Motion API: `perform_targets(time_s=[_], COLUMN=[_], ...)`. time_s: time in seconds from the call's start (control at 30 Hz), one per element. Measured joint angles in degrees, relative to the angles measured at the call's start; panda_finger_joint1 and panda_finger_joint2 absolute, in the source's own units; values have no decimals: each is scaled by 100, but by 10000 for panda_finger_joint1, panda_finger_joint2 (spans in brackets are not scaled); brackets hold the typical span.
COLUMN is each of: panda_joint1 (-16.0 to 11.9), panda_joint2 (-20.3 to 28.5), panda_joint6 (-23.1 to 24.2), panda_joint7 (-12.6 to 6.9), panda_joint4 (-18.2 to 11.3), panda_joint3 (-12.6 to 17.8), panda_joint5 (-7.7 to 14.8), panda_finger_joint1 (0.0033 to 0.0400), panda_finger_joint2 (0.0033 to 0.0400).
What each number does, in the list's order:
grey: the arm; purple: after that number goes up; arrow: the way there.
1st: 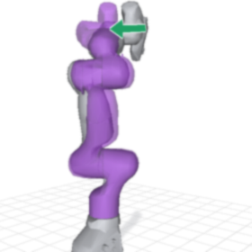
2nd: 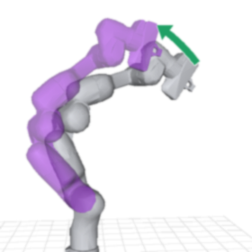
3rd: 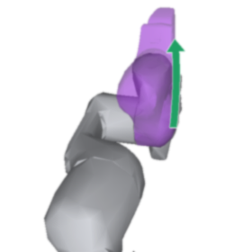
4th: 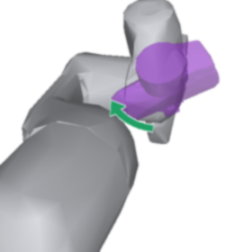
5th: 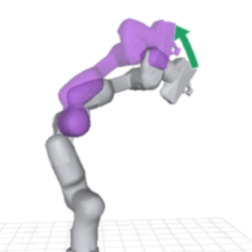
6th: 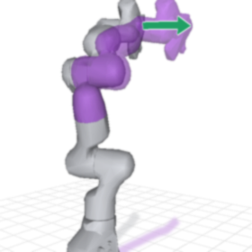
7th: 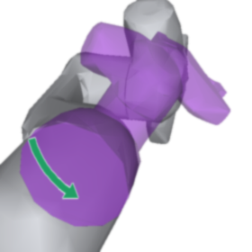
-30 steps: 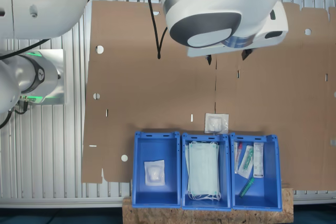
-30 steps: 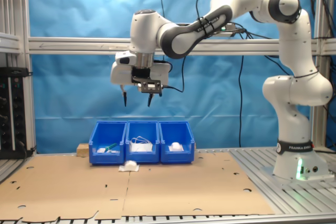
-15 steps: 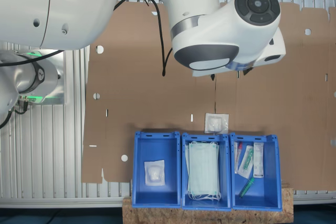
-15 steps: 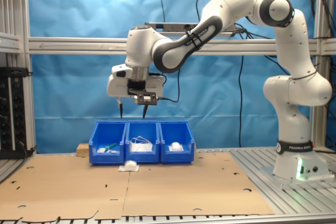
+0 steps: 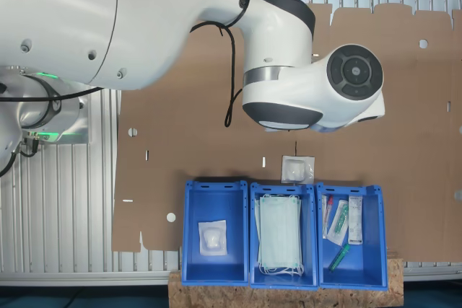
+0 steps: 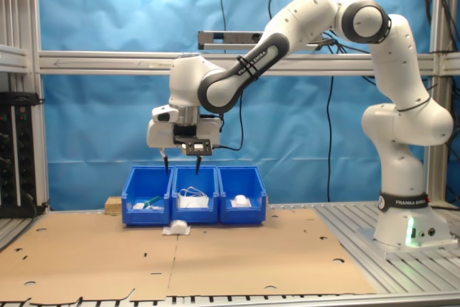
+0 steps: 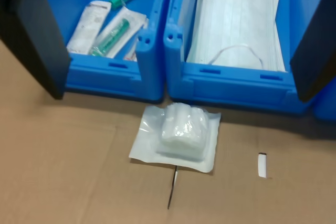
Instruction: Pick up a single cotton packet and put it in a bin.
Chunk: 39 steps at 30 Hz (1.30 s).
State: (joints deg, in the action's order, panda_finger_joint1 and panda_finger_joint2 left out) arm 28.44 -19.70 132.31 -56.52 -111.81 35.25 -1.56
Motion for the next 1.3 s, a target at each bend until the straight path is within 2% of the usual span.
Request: perform_targets(time_s=[0.23, 0.63, 1.0, 1.3], panda_joint1=[-259, -515, -666, -839], panda_joint2=[-389, -1230, -1763, -1965], panda_joint6=[111, 533, 820, 960], panda_joint7=[-364, -833, -1077, -1211], panda_joint4=[67, 366, 594, 746], panda_joint3=[-48, -284, -671, -833], panda_joint5=[-394, -753, -1002, -1036], panda_finger_joint1=[400, 400, 400, 400], panda_finger_joint2=[400, 400, 400, 400])
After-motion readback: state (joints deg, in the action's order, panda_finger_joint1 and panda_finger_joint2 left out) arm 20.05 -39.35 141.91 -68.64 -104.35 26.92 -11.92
